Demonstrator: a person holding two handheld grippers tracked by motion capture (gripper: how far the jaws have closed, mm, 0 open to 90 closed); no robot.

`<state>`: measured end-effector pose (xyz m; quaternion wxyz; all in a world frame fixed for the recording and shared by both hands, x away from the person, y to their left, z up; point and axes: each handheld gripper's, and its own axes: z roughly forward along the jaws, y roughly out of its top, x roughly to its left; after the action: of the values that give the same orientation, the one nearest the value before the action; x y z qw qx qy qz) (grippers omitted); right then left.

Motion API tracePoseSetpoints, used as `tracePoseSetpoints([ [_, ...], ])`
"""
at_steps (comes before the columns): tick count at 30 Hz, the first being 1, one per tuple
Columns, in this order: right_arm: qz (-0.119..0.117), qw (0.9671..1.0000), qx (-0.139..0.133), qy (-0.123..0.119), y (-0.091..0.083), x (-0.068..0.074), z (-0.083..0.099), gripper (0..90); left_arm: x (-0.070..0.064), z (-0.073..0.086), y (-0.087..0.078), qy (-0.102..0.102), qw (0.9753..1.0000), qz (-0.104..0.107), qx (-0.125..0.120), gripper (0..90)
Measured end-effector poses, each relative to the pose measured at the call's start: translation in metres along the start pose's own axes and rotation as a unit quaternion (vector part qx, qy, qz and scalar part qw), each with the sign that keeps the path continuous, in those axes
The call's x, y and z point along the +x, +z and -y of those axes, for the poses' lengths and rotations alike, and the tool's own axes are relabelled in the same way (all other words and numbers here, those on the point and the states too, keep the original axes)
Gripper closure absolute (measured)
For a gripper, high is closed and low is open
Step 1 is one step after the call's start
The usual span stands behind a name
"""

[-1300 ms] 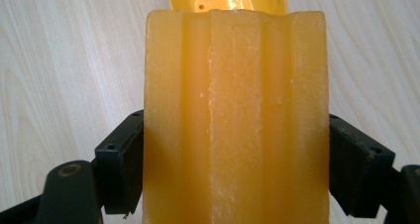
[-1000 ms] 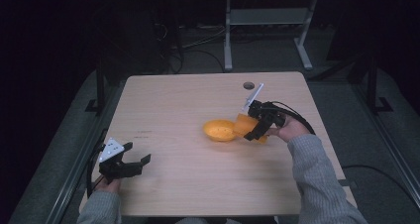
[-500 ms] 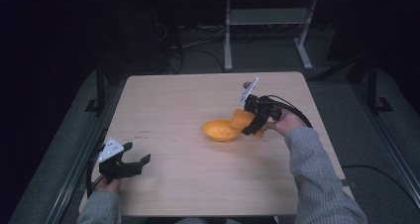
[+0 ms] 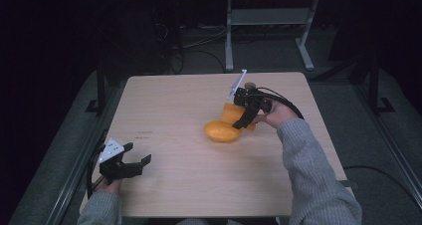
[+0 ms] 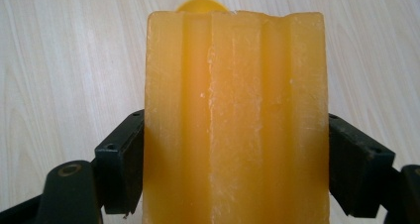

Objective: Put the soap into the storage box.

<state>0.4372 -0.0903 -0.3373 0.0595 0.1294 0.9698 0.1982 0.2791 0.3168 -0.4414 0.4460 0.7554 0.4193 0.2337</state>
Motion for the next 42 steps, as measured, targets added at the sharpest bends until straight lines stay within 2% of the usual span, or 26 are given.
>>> tracePoseSetpoints([
  [5, -0.007, 0.9998, 0.002, -0.018, 0.008, 0.003, -0.013, 21.1, 0.0, 0.0, 0.0, 0.0, 1.0, 0.0, 0.0, 13.6],
  [25, -0.043, 0.9983, 0.021, -0.034, 0.047, 0.003, -0.03, 21.1, 0.0, 0.0, 0.001, -0.003, 1.0, 0.001, -0.002, 13.6],
  [29, -0.046, 0.9978, 0.031, -0.037, 0.053, 0.003, -0.031, 21.1, 0.0, 0.0, 0.0, -0.001, 1.0, 0.0, 0.001, 13.6],
  [42, -0.056, 0.9972, 0.033, -0.038, 0.061, 0.003, -0.034, 21.0, 0.001, 0.0, 0.0, -0.001, 1.0, 0.0, 0.002, 13.6],
])
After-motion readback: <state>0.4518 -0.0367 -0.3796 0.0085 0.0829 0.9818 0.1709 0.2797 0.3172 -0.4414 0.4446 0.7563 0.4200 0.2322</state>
